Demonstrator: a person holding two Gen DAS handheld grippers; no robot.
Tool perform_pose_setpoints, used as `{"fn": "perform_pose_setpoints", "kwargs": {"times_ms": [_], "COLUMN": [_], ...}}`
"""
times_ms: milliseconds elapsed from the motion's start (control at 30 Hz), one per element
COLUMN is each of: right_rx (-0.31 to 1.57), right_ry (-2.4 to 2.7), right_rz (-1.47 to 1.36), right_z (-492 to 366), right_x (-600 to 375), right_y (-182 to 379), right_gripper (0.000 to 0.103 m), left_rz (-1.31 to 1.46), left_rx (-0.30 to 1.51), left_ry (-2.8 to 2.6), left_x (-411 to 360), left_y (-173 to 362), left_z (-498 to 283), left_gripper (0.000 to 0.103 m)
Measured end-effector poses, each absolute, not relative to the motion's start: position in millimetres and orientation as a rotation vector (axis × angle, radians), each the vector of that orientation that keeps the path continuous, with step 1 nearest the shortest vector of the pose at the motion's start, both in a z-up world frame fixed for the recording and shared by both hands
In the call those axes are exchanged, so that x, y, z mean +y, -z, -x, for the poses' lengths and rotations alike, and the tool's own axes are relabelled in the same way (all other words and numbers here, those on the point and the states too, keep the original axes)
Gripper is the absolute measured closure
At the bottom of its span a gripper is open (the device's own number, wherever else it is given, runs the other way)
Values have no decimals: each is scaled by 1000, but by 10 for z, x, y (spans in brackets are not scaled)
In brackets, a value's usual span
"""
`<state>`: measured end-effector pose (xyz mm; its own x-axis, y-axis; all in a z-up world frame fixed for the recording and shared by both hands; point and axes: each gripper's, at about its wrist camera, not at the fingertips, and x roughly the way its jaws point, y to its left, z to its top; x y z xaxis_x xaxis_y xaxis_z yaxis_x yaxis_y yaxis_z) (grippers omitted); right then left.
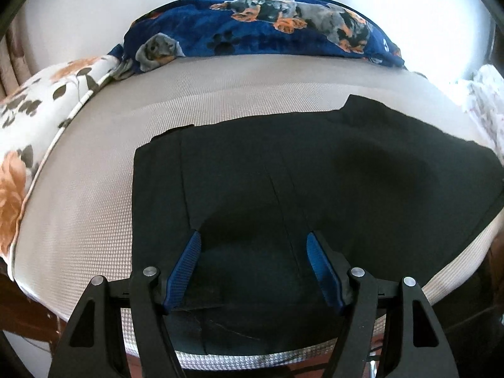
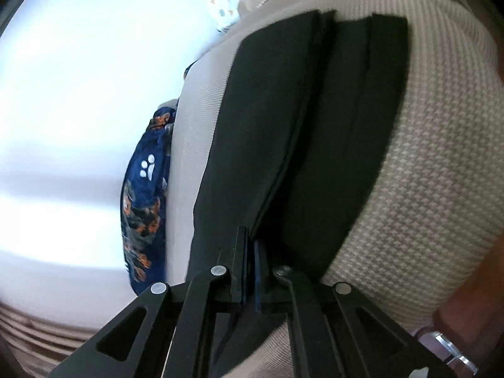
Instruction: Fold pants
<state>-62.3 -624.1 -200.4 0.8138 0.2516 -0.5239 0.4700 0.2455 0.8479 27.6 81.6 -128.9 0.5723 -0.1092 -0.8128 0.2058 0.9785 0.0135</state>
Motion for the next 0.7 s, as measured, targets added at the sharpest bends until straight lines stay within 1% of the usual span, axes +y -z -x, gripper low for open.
{"fn": "perform_pose_setpoints", "kwargs": {"times_ms": [200, 300, 333, 433, 567, 700], "right_rx": [625, 651, 634, 637, 658, 686], "right_ry": [161, 166, 149, 141, 140, 169], "right_rz": [-1291, -1293, -1318, -1306, -1301, -1229], "right_z": [890, 1016, 1050, 1044, 1069, 1048], "right_x": [-6195, -6216, -6244, -6248, -6279, -6228], "right_y": [1884, 2009, 2052, 2030, 2018, 1932], "right_gripper": [101, 102, 102, 101, 100, 96], "left_rz": [-138, -118, -110, -81, -50, 2], "left_rx": [924, 924, 933, 933, 902, 945], "left_ry": [156, 148, 135, 115, 107, 70], "left_x": [877, 981, 1019, 1102, 1244, 1575], "left_y": [1255, 1262, 1280, 1278, 1107, 966], "left_z": [-241, -242, -259, -267, -177, -61], "left_gripper": [33, 33, 33, 33, 33, 33]}}
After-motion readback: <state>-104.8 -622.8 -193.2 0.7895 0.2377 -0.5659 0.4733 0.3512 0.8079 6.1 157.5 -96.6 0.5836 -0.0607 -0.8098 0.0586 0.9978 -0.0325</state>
